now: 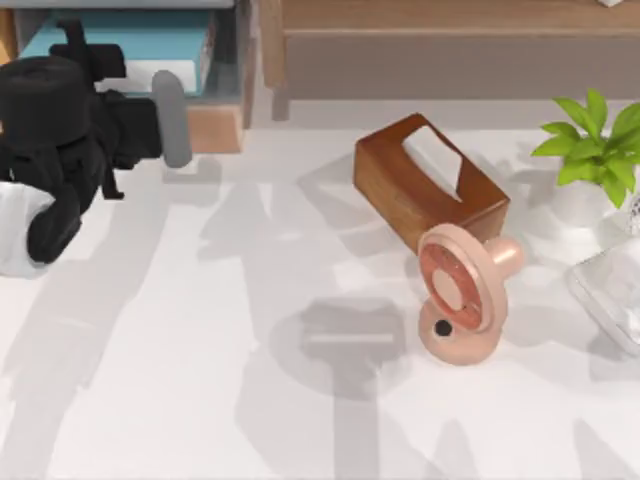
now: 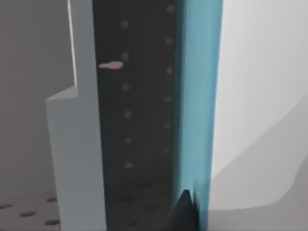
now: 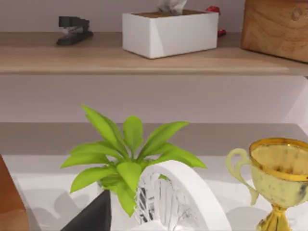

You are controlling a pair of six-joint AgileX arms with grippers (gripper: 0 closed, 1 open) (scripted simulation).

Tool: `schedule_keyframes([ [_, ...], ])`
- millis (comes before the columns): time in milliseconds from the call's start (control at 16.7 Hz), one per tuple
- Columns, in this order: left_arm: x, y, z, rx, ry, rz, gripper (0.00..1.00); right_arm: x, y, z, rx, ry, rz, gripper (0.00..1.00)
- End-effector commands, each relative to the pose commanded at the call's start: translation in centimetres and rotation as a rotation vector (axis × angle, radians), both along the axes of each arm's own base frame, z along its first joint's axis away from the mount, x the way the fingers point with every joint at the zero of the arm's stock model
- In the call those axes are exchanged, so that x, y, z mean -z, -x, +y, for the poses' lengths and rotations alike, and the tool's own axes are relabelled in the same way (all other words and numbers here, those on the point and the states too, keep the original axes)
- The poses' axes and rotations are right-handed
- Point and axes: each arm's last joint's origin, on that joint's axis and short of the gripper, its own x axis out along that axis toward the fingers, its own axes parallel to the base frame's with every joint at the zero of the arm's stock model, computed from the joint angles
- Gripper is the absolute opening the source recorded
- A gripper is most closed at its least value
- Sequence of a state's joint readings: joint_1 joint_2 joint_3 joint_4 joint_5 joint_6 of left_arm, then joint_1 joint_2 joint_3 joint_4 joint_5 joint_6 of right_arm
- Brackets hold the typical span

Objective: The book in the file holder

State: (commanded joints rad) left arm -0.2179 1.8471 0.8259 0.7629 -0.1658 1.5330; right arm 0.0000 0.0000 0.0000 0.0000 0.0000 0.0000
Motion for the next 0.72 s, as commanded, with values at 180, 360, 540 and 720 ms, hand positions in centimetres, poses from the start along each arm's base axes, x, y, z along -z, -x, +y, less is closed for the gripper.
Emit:
schedule_keyframes([
  [180,0.34,-0.71,-0.11,0.005,-0.002,0.007,0.0,0.0,0.0,0.0,0.0,0.0,0.0,1.0],
  [360,0.34,-0.71,-0.11,0.005,-0.002,0.007,0.0,0.0,0.0,0.0,0.0,0.0,0.0,1.0],
  [540,0.34,-0.71,-0.11,0.005,-0.002,0.007,0.23,0.0,0.0,0.0,0.0,0.0,0.0,1.0],
  [720,0.34,-0.71,-0.11,0.005,-0.002,0.007,0.45,0.0,0.0,0.0,0.0,0.0,0.0,1.0],
])
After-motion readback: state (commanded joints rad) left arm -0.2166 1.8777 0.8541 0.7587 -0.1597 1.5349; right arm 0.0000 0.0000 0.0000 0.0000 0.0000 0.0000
